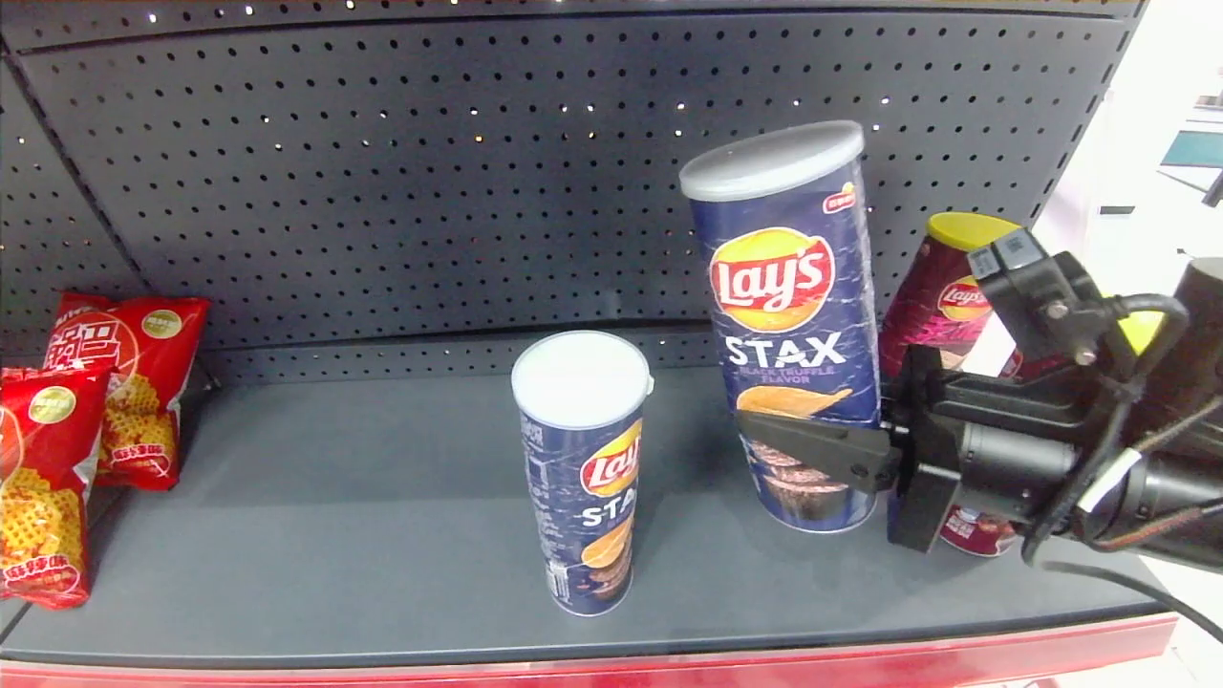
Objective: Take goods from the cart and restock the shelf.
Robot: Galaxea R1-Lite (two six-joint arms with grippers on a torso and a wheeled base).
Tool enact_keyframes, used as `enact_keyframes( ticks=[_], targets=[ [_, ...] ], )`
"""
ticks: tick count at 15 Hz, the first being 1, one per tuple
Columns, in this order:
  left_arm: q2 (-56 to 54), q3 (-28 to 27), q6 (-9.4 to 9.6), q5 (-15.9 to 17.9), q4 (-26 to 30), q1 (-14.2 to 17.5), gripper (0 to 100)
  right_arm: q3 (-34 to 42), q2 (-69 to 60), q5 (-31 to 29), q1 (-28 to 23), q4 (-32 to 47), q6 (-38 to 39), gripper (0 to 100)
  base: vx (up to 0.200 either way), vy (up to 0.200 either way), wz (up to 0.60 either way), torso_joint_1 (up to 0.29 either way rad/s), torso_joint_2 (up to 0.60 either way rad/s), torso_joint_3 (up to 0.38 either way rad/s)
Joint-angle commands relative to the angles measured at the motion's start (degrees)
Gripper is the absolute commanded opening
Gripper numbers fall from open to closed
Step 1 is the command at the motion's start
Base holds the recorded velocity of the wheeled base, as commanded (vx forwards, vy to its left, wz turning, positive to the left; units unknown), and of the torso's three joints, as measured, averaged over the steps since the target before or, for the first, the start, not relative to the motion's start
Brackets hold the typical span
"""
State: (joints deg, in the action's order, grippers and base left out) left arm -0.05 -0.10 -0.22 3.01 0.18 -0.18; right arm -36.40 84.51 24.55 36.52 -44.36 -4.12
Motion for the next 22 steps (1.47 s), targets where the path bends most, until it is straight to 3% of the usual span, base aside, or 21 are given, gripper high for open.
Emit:
enact_keyframes(
  ticks=[1,4,9,14,20,22],
  targets=[
    [0.05,0.01,-0.04,-0.02,-0.01,0.01,100,-2.09,4.35,-3.55,-0.05,-0.11,1.04,0,0.000,0.000,0.00,0.000,0.00,0.000],
    [0.05,0.01,-0.04,0.07,-0.01,0.01,100,-8.69,8.92,-9.17,-0.22,0.33,1.84,0,0.000,0.000,0.00,0.000,0.00,0.000],
    [0.05,0.01,-0.04,-0.02,-0.01,0.01,100,-12.38,13.58,-11.90,-1.37,0.42,2.36,0,0.000,0.000,0.00,0.000,0.00,0.000],
    [0.05,0.01,-0.04,-0.02,-0.01,0.01,100,-20.20,21.67,-11.19,0.65,0.59,4.12,0,0.000,0.000,0.00,0.000,0.00,0.000],
    [0.05,-0.08,-0.04,-0.02,-0.01,0.01,100,-23.98,26.59,-8.20,1.97,0.94,4.12,0,0.000,0.000,0.00,0.000,0.00,0.000],
    [0.05,-0.08,-0.04,-0.02,-0.01,0.01,100,-27.14,28.70,-5.66,1.62,5.60,2.98,0,0.000,0.000,0.00,0.000,0.00,0.000]
  ],
)
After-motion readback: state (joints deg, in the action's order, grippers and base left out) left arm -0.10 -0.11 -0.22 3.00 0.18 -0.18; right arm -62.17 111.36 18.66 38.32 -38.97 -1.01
